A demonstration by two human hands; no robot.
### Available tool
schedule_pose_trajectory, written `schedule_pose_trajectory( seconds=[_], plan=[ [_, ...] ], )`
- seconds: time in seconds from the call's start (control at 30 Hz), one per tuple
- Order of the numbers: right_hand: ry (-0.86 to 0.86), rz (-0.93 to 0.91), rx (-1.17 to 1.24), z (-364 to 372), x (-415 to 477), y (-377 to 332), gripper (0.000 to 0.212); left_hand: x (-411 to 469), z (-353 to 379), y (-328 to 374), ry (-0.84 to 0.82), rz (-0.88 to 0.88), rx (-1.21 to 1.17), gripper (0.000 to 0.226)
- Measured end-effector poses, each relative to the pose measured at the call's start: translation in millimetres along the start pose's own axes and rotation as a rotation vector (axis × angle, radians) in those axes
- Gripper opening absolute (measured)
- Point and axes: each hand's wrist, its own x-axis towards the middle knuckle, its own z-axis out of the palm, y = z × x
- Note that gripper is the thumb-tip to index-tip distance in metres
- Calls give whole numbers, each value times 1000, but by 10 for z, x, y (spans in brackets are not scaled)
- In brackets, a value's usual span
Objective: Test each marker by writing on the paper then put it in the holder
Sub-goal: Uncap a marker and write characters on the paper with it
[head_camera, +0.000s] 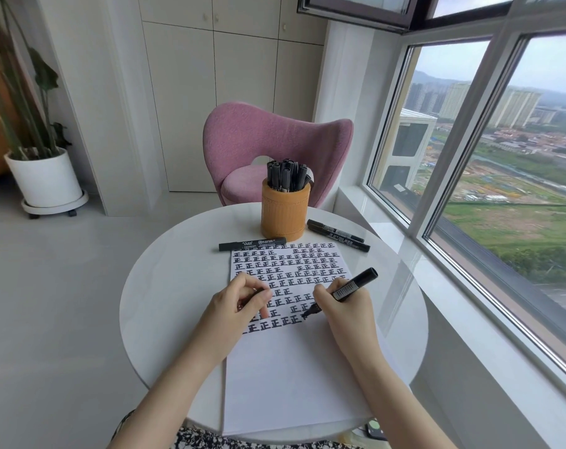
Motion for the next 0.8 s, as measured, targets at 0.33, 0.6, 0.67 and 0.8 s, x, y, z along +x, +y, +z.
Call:
schedule_pose_trajectory(
  seconds=[0.33, 0.6, 0.67, 0.8],
  plan=[
    [-7, -5, -22, 7, -19, -26, 28, -7, 5, 2, 3, 1, -3, 7],
    [-13, -3, -17, 1, -19, -24, 28, -3, 2, 12, 3, -9, -12, 7],
    [-6, -8, -8, -8, -17, -20, 28, -4, 1, 12, 3, -6, -12, 7],
    [-4, -12, -6, -6, -14, -7, 28, -12, 2, 17, 8, 0, -25, 7]
  ],
)
